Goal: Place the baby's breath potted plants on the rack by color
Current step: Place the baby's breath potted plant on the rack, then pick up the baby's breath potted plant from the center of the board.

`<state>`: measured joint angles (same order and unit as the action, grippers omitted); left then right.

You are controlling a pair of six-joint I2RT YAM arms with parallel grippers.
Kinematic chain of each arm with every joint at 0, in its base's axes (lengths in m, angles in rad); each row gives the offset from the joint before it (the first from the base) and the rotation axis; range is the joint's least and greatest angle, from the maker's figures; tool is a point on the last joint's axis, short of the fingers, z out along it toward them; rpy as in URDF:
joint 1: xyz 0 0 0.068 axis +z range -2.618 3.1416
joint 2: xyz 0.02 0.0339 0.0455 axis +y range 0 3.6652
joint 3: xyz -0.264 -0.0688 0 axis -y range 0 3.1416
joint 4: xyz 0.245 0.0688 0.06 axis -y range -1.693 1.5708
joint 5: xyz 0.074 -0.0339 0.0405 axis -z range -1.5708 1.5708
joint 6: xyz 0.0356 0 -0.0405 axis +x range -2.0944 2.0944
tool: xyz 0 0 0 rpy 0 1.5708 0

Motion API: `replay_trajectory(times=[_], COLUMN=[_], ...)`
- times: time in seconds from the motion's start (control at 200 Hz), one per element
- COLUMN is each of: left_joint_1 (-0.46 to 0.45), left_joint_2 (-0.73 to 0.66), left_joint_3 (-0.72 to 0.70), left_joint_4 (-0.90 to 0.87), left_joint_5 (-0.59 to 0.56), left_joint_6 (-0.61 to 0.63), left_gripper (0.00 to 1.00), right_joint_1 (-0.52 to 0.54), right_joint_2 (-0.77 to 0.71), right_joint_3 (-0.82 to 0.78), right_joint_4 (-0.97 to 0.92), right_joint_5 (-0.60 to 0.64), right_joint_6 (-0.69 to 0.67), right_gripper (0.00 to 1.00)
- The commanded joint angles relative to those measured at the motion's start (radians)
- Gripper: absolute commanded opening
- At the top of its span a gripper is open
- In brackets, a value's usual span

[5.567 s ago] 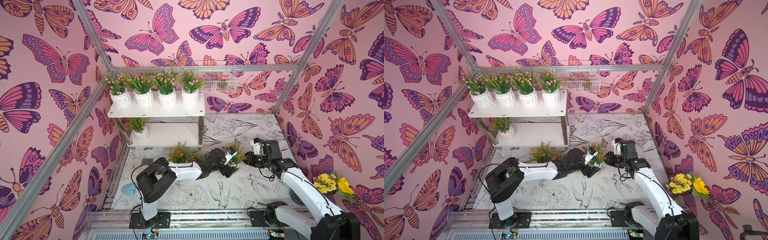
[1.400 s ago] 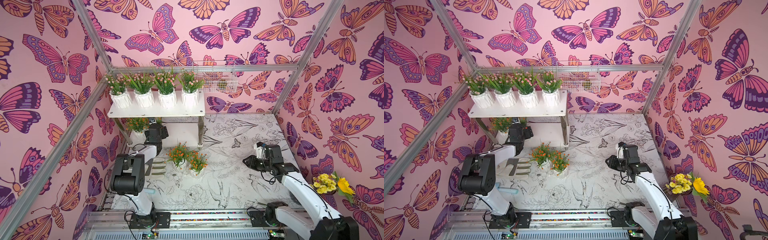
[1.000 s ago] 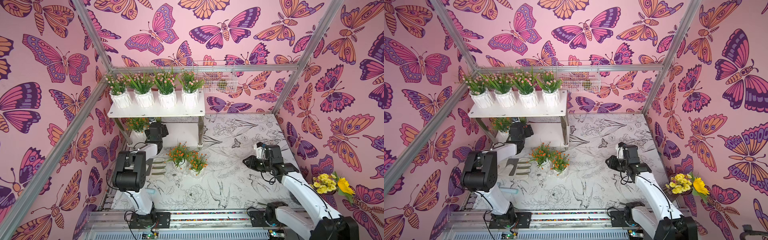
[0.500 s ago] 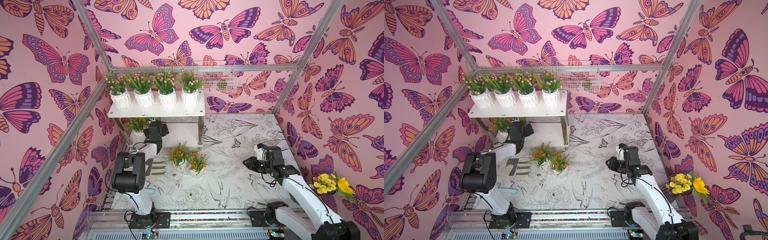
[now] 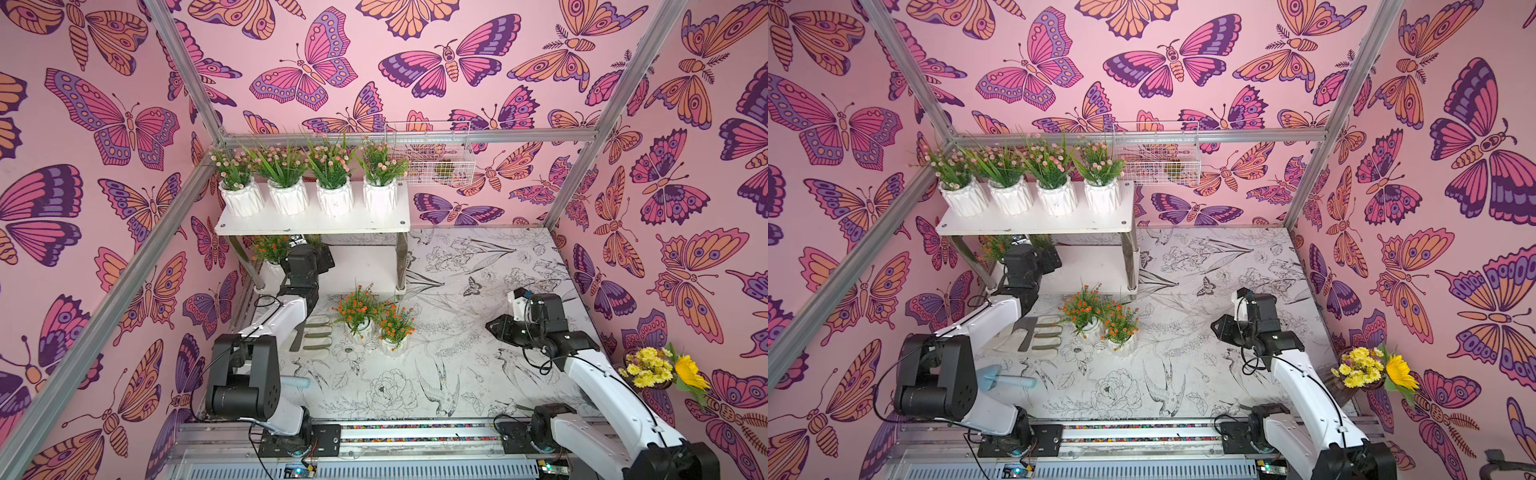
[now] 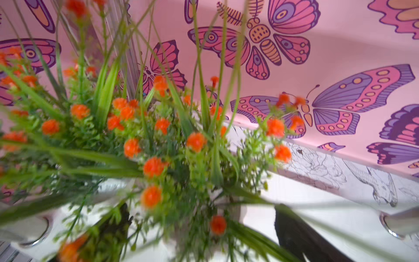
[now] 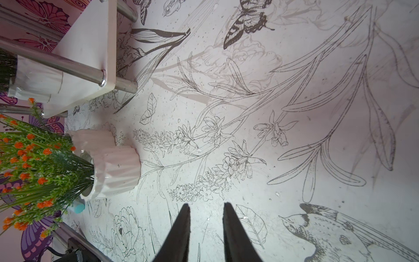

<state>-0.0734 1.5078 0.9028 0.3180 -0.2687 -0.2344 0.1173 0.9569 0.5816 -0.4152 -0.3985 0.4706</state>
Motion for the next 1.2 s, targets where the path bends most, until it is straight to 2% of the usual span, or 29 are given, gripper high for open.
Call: replay_trajectory(times=[0.0,0.13,0.31,0.531,0.671,0.941,1.197], left_joint_1=[-0.012,-0.024,-0.071,-0.168,-0.217,-0.315,-0.337], left_joint_2=[-0.047,-0.095,-0.163,-0.224,-0.31,-0.424,-0.515], left_joint_3=[-0.045,-0.092,-0.17,-0.223,-0.245,-0.306,-0.346], left_joint_4=[-0.05,-0.069,-0.073,-0.111,-0.149,-0.175,-0.185], left_joint_5=[0.02,0.072,0.083,0.095,0.132,0.168,0.259], left_joint_6=[-0.011,-0.027,-0.057,-0.052,-0.075,-0.044,-0.001], left_gripper=[1.0,1.0,1.0,1.0,1.0,1.0,1.0], right_joint_1=[-0.008,-0.008,-0.007,0.005,0.03,0.13,0.249], right_joint_2=[0.007,0.011,0.019,0.026,0.056,0.134,0.211], right_joint_3=[-0.007,-0.011,-0.022,-0.045,-0.037,0.001,0.037], right_joint_4=[0.014,0.019,0.038,0.064,0.095,0.142,0.194], right_joint_5=[-0.014,-0.019,-0.032,-0.03,-0.021,0.036,0.093], right_joint_6=[-0.006,-0.006,0.011,0.028,0.04,0.056,0.08], right_gripper=[0.27,0.27,0.27,0.26,0.26,0.26,0.26])
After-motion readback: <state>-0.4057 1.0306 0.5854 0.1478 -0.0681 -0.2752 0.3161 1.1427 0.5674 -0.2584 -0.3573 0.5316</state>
